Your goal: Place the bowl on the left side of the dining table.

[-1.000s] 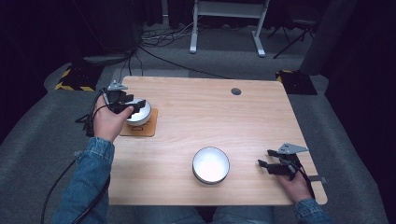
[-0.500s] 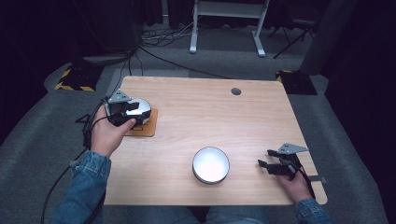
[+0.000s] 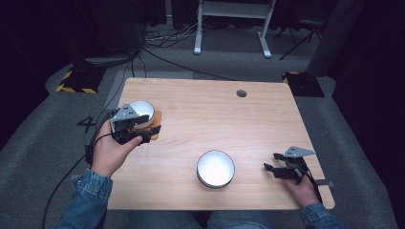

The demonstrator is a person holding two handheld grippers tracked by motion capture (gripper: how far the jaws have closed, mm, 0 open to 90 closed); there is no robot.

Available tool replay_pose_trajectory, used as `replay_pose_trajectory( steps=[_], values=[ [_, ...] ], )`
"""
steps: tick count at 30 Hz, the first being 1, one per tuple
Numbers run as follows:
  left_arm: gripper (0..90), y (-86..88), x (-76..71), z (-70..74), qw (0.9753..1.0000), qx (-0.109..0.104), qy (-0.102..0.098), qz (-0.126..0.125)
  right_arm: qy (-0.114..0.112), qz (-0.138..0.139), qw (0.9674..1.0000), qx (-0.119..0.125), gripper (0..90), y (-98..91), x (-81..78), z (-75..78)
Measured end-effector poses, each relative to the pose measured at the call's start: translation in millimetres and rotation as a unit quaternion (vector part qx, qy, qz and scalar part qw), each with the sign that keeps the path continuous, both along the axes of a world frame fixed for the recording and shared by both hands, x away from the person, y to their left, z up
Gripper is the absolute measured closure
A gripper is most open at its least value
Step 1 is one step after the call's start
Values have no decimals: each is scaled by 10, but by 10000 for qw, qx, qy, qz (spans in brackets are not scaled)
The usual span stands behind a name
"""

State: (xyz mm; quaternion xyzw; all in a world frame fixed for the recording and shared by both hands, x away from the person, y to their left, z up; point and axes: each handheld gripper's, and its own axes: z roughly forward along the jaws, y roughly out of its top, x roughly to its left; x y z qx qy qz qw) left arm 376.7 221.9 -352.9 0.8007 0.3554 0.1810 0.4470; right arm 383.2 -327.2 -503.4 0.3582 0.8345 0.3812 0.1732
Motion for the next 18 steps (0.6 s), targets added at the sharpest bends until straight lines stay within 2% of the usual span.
replay_pose_trajectory(
  steps=[10,13,18],
  values=[
    [393,-69,-192,-109,9997,-50,7,-227,-3,-8,10000,-1,333,1,0,0],
    [393,-77,-232,-177,9995,65,29,-295,-14,-7,10000,-10,333,1,0,-1],
    [392,-96,-302,-349,9991,143,65,-397,-12,7,10000,-23,333,-2,1,0]
  ],
)
